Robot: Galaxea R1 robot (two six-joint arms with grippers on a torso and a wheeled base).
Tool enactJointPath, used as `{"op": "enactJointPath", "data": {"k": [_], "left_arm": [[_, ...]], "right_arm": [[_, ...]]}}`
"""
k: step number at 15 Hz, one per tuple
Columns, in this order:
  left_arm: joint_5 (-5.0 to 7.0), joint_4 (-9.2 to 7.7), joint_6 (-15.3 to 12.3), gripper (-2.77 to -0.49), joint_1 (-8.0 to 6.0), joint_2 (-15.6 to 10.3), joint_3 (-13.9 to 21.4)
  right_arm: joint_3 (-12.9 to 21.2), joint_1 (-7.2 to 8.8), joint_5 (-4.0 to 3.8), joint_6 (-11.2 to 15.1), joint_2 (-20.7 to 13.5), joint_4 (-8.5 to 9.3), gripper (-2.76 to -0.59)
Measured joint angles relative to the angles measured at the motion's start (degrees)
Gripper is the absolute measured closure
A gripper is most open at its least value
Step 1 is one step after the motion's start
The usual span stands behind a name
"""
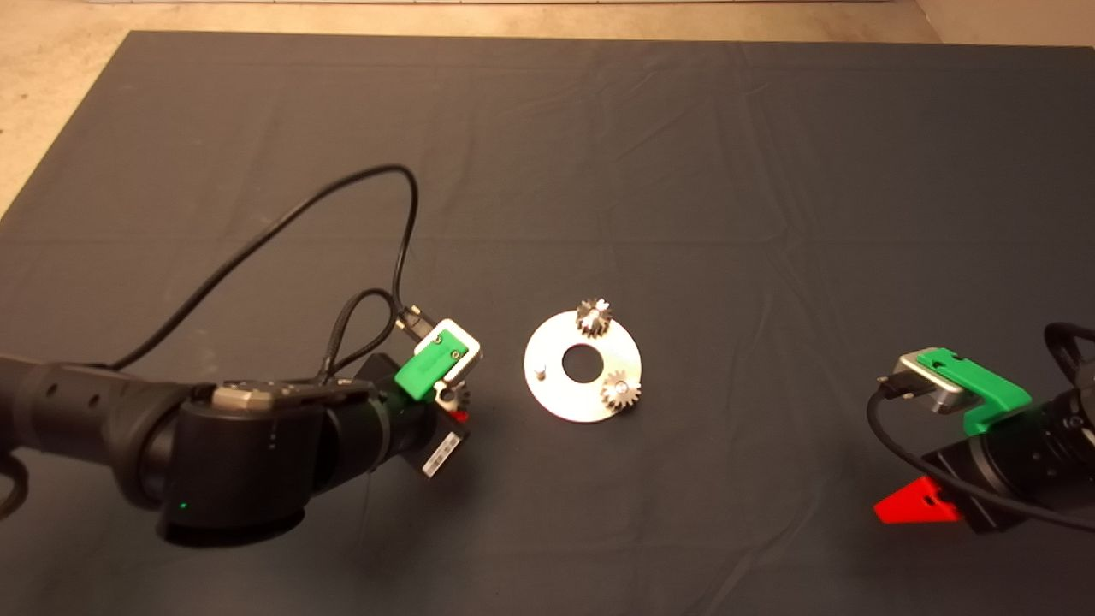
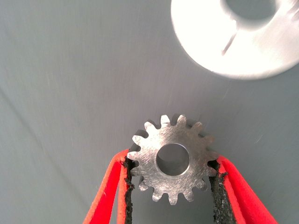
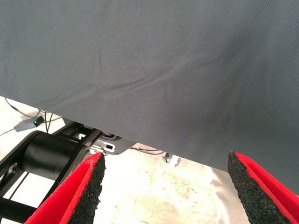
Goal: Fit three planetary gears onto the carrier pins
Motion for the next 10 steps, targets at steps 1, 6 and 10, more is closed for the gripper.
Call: {"op": "enactJointPath", "data": {"k": [1,6,10], "left_arm": [[-0.01,-0.81,0.06,-0.85,-0.92,0.59,0.06],[0.18,-4.87,0.11,-0.84,-3.14,4.58,-0.02],[0.21,-9.96,0.77,-0.83,-4.23,7.14,-2.51]], "right_arm": [[0.02,-0.02,-0.02,0.02,-0.16,0.00,-1.92],[0.13,0.30,-0.15,0.00,-0.32,0.00,-1.92],[0.35,0.48,-0.20,0.00,-0.31,-0.01,-1.92]]}}
